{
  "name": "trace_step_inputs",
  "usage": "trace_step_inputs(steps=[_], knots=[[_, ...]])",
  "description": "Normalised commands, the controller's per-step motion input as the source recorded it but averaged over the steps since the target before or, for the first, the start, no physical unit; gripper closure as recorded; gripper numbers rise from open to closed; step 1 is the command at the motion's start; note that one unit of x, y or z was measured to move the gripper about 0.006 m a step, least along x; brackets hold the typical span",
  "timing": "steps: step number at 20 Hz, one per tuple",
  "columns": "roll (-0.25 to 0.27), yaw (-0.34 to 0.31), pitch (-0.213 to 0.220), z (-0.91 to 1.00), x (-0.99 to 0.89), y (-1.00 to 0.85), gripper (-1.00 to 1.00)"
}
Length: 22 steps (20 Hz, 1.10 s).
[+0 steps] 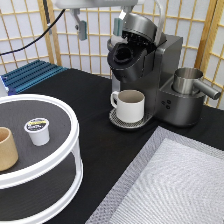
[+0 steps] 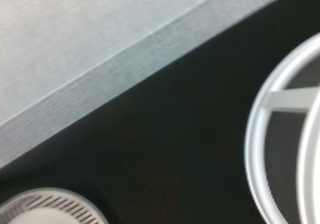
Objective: Make coffee
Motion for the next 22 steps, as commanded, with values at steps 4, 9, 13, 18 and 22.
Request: trace_step_inputs(steps=[4, 9, 13, 18, 22], knots=[[0.0, -0.278, -0.083, -0.47, -0.3, -0.32, -1.0], [0.0, -0.263, -0.152, -0.65, -0.25, -0.35, -1.0], [0.0, -0.237, -0.171, -0.68, -0.31, -0.37, -1.0], [0.0, -0.208, -0.156, -0.61, -0.41, -0.4, -1.0], [0.0, -0.141, -0.125, -0.28, -0.62, -0.41, -1.0]])
